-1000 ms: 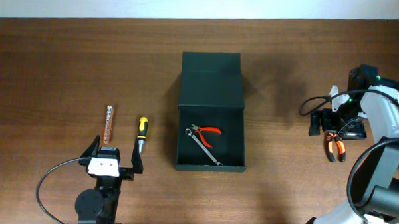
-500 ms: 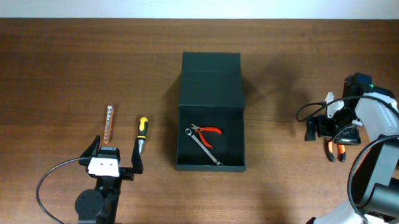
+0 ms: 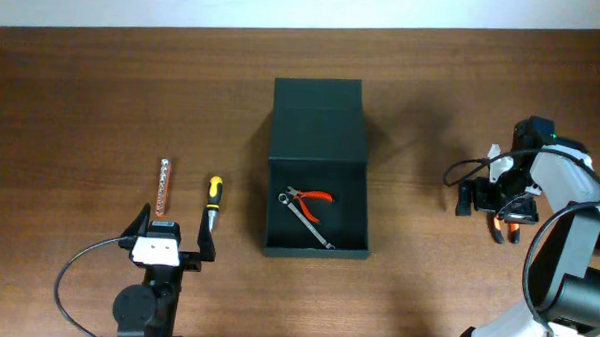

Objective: Pack container
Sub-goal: 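Lower the right gripper and grasp the needle-nose pliers at the handles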

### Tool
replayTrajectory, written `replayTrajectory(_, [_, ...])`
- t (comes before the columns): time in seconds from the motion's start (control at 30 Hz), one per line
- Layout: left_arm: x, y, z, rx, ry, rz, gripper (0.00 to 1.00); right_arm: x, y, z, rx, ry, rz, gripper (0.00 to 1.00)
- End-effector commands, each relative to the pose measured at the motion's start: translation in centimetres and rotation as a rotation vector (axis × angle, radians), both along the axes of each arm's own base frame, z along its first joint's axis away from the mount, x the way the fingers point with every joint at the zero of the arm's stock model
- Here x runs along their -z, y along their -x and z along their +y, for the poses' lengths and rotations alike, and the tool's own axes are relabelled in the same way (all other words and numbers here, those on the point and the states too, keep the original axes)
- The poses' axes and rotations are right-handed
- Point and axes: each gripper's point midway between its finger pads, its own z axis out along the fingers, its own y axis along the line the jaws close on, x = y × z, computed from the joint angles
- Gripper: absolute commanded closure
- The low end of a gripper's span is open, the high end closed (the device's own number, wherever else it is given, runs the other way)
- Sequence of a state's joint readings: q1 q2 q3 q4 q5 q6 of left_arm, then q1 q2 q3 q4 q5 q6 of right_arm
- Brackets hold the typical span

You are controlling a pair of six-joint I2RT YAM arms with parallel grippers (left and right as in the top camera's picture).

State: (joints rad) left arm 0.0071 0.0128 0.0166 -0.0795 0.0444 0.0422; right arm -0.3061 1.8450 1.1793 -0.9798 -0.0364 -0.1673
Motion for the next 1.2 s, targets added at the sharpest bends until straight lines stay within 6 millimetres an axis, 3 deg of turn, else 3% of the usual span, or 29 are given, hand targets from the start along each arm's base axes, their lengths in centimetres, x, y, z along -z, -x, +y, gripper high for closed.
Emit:
replayTrajectory(0.0, [0.21, 0.00, 0.17, -0.008, -0.016, 0.000, 0.01, 0.23, -0.10, 0.29, 0.009, -0.011, -0.003, 0.01])
replayTrajectory(1.17, [0.21, 0.00, 0.18, -0.008, -0.016, 0.000, 0.01, 0.60, -0.97, 0.10, 0.009, -0.007, -0.033, 0.01])
